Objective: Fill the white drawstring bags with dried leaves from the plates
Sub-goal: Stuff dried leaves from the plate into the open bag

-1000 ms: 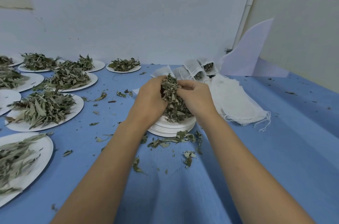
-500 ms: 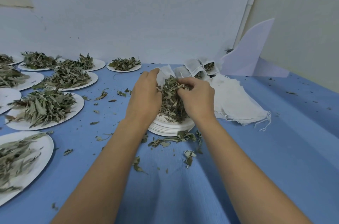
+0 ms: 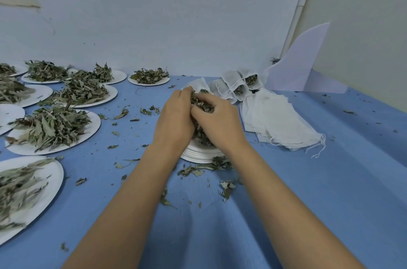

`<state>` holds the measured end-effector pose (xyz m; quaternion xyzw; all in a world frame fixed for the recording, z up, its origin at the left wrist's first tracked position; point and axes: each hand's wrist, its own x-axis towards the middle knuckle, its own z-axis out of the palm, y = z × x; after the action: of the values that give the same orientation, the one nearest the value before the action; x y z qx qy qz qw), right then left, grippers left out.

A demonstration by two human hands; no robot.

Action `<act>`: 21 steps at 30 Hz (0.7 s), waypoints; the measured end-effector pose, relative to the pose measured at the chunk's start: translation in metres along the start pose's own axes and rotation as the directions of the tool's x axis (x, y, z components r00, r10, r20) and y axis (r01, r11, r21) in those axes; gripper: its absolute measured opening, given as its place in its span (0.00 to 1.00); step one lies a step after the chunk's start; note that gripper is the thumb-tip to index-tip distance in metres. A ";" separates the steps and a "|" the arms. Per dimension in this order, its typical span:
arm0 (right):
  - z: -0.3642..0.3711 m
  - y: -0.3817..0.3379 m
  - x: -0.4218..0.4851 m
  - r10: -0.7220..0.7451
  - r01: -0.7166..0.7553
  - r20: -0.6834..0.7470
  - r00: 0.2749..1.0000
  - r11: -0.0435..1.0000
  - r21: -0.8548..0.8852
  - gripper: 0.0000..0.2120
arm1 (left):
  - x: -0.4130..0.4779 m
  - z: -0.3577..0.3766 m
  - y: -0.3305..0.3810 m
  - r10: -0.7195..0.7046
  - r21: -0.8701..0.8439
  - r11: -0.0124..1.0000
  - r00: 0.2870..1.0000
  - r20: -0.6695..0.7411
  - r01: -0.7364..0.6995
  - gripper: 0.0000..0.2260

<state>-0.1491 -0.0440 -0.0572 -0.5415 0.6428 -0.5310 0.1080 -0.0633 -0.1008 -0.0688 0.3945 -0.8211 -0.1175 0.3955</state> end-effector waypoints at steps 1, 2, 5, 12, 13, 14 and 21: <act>0.000 0.001 0.001 0.002 -0.002 -0.008 1.000 1.000 0.006 0.15 | 0.000 0.000 0.001 -0.007 -0.004 1.000 1.000 -0.007 0.007 0.25; 0.001 0.003 0.001 0.003 -0.003 -0.025 1.000 1.000 0.014 0.16 | 0.001 0.001 0.002 -0.011 -0.009 1.000 1.000 -0.014 0.010 0.26; 0.004 0.006 0.001 0.030 -0.026 -0.081 0.996 0.998 0.059 0.14 | 0.001 0.003 0.004 0.006 -0.024 1.000 1.000 -0.018 -0.006 0.25; -0.003 0.013 0.007 0.121 -0.094 -0.246 0.962 0.988 0.122 0.09 | 0.003 0.005 -0.006 -0.052 -0.033 0.998 0.999 0.000 0.052 0.28; -0.007 0.011 0.009 0.151 -0.108 -0.274 0.950 0.981 0.164 0.09 | 0.003 0.005 -0.006 -0.061 -0.033 0.998 0.998 0.000 0.061 0.28; -0.011 0.009 0.010 0.193 -0.128 -0.285 0.939 0.964 0.232 0.09 | 0.002 0.004 -0.006 -0.067 -0.041 0.997 0.998 0.004 0.067 0.28; -0.019 0.002 0.012 0.177 -0.161 -0.016 0.984 0.927 0.338 0.10 | 0.000 0.006 -0.004 0.006 -0.082 0.997 1.000 0.016 -0.005 0.26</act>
<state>-0.1682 -0.0430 -0.0455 -0.4453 0.5896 -0.6337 0.2292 -0.0652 -0.1041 -0.0748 0.3745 -0.8199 -0.1534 0.4049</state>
